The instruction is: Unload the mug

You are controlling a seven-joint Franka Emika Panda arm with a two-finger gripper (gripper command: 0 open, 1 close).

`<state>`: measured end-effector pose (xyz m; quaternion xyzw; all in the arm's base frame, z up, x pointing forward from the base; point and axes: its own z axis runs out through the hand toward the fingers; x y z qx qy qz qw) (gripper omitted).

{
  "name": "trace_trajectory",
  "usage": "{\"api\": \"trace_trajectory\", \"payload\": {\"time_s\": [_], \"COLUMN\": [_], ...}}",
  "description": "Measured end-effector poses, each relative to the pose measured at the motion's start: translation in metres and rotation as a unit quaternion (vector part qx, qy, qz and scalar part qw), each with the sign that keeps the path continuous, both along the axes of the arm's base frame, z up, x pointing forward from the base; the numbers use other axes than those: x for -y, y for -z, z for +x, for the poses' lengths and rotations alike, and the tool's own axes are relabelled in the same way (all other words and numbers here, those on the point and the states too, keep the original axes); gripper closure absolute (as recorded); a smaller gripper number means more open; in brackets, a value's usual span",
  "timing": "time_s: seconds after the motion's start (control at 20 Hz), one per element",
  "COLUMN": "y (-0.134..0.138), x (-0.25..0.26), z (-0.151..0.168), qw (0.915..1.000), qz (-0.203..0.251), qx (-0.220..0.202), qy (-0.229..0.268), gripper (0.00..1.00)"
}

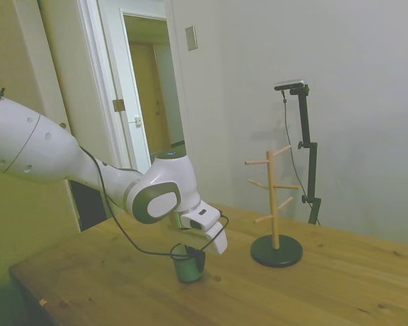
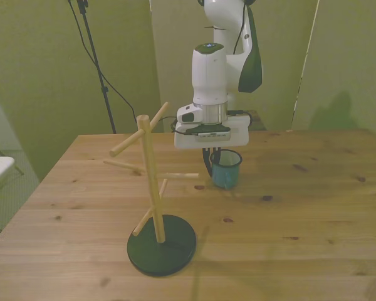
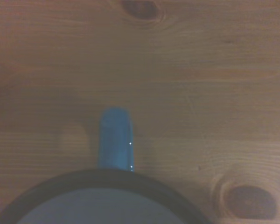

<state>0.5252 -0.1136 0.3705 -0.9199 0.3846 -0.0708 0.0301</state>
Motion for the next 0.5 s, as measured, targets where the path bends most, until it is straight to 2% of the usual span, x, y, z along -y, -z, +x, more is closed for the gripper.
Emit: {"api": "trace_trajectory", "payload": {"time_s": [0.5], "y": [-0.0038], "x": [-0.0002], "z": [0.0019], "qw": [1.0000], "qz": [0.001], "qx": [-0.002], "qy": [-0.001], "gripper": [0.00]}}
